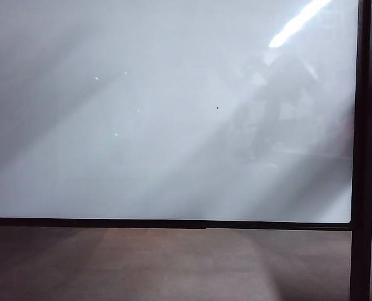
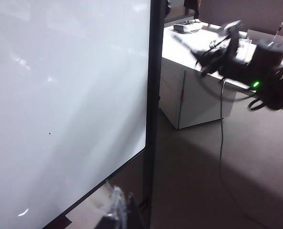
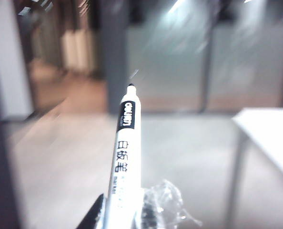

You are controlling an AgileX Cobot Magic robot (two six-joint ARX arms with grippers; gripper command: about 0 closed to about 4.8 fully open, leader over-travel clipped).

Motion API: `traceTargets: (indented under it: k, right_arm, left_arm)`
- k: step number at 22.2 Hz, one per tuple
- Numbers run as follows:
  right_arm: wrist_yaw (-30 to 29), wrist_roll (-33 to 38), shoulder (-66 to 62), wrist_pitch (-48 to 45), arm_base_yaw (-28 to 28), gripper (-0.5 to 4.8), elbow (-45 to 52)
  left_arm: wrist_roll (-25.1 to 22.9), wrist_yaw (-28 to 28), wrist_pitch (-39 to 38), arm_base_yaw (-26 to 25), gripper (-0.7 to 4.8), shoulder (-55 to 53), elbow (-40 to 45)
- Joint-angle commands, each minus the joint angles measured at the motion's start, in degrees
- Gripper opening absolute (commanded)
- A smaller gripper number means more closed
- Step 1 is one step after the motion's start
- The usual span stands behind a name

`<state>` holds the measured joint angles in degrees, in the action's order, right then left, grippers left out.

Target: Reach to the right to find the marker pen, pick it up, and write the number 7 on the whiteboard.

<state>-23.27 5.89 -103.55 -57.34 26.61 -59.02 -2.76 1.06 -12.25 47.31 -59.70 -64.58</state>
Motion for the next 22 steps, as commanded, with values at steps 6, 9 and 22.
traceTargets:
  k: [6,9,22]
  right_arm:
    - [0.5,5.9,24.6,7.8,2.7,-0.01,-0.3]
    - [-0.2,6.3,35.3,15.3,-2.8,-0.01,-0.3]
    - [9.1,-2.6,36.6,28.9,-40.6,-0.01,-0.3]
  left_arm:
    - [0.2,0.1,0.5,0.1,-0.05,0.1,-0.4]
    - [0.2,0.0,0.3,0.1,-0.05,0.1,-0.4]
    - [0.1,-2.6,-0.1,0.0,-0.05,2.7,-0.4]
